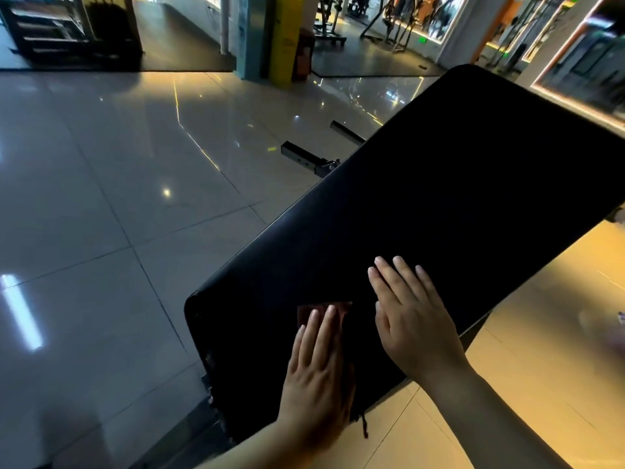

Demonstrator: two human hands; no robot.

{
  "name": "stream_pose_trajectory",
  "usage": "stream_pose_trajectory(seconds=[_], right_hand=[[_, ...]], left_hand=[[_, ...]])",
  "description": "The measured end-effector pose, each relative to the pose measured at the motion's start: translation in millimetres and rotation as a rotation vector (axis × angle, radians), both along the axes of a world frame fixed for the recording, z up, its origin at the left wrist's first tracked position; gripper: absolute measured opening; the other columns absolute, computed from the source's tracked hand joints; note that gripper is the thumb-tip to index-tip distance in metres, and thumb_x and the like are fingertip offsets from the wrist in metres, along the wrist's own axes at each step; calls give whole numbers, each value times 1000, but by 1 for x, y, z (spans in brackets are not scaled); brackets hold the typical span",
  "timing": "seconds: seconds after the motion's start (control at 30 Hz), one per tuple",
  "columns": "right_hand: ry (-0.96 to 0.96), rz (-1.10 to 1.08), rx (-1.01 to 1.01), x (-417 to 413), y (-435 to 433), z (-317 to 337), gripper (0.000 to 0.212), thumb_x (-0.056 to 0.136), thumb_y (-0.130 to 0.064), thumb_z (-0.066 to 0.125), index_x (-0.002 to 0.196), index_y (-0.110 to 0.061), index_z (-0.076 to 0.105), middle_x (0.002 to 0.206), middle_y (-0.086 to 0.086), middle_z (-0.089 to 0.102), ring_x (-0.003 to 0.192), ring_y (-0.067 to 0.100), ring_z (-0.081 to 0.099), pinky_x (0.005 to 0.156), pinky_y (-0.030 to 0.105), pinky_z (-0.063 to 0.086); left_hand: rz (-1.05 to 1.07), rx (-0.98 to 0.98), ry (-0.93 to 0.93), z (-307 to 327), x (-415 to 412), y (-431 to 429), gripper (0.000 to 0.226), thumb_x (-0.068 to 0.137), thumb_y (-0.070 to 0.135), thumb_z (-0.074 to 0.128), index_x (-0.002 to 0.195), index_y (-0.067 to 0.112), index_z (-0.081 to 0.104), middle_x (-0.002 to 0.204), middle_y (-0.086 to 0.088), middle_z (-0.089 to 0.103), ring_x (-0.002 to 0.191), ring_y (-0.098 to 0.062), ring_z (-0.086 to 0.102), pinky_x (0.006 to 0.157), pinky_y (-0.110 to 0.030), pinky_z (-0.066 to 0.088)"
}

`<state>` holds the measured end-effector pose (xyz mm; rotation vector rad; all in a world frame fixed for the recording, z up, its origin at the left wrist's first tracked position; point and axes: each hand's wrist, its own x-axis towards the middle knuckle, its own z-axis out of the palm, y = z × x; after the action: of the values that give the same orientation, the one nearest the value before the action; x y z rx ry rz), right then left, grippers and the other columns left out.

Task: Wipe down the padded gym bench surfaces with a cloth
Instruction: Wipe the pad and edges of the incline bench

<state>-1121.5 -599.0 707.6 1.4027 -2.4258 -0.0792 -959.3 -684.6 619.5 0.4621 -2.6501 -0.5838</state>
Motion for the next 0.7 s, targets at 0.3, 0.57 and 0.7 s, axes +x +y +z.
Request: stream_pose_trajectory(seconds=[0.3,0.57,0.7], right_hand=[[22,98,120,-33,-13,33,54,102,-37,28,152,-20,40,161,1,34,151,16,25,120,44,20],[9,181,120,-62,-24,45,57,101,-37,28,151,-16,42,160,6,34,150,19,28,119,43,17],[0,240,91,-74,-38,47,57,94,-36,33,143,-15,55,154,5,45,145,20,39,118,42,17]], left_hand=[[335,376,-42,52,-108,-73,64,102,43,13,155,25,-17,162,8,-26,145,-18,-34,123,-43,-9],[276,150,44,34,-89,-34,61,102,46,10,157,22,-3,165,5,-9,151,-18,-20,125,-40,-5],[558,402,36,58,-146,-93,62,103,40,20,159,19,5,167,3,-4,152,-22,-16,124,-42,-8]])
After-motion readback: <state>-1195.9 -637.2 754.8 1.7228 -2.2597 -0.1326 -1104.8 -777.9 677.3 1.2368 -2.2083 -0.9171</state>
